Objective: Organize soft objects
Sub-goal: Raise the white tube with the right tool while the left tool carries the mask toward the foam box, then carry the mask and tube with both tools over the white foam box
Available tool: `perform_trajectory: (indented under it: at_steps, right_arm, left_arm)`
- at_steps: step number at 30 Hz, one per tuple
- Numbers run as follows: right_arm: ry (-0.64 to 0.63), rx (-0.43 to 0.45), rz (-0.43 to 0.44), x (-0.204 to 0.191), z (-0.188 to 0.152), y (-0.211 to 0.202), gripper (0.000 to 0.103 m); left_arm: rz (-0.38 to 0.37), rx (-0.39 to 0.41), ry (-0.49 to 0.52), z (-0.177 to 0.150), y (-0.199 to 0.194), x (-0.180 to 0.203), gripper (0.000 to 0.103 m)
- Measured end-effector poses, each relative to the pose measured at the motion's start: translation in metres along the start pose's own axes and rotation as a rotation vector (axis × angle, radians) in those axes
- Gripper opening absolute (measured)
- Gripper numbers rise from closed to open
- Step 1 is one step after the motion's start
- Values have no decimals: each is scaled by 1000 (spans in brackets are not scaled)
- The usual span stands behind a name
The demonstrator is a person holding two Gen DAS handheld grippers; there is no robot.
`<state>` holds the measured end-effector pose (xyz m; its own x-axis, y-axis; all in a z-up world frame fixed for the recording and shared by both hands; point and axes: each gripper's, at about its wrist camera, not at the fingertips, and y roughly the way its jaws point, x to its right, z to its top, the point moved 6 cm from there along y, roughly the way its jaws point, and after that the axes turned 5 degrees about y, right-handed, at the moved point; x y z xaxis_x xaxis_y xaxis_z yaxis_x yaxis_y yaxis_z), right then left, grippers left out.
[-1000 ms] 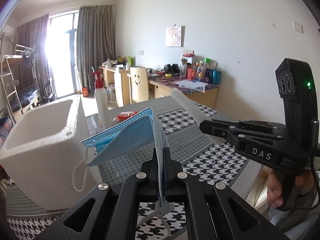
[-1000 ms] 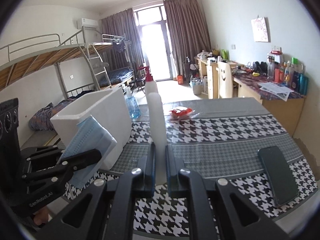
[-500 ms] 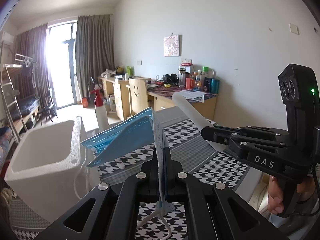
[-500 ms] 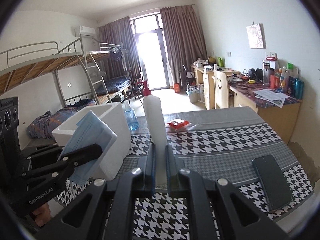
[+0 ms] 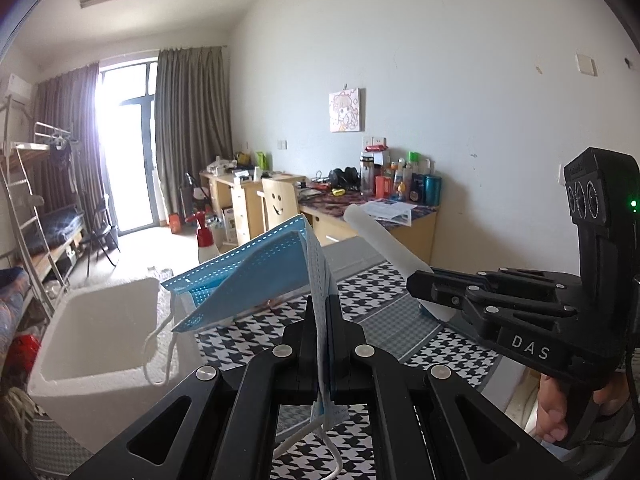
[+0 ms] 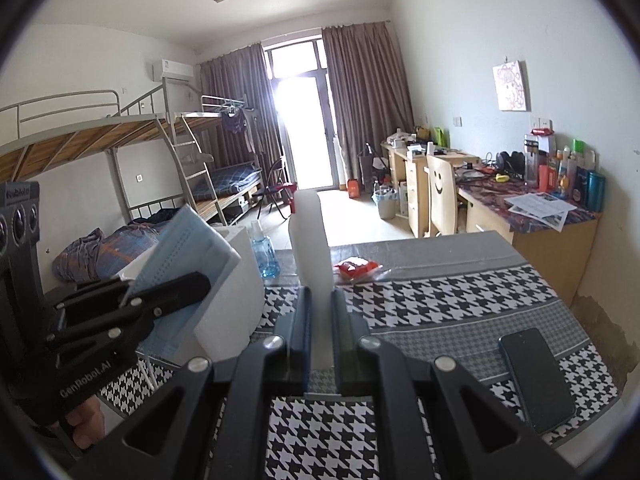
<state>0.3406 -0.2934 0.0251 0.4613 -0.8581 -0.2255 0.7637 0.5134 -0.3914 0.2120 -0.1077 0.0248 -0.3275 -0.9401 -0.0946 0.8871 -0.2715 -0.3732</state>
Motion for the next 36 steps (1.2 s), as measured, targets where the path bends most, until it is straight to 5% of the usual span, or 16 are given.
perform_trajectory:
  at_steps: [36]
  right_arm:
    - [-16,27,80,-32,33,30,11]
  left_arm:
    - [160,68,-29,27,-11,-60,3]
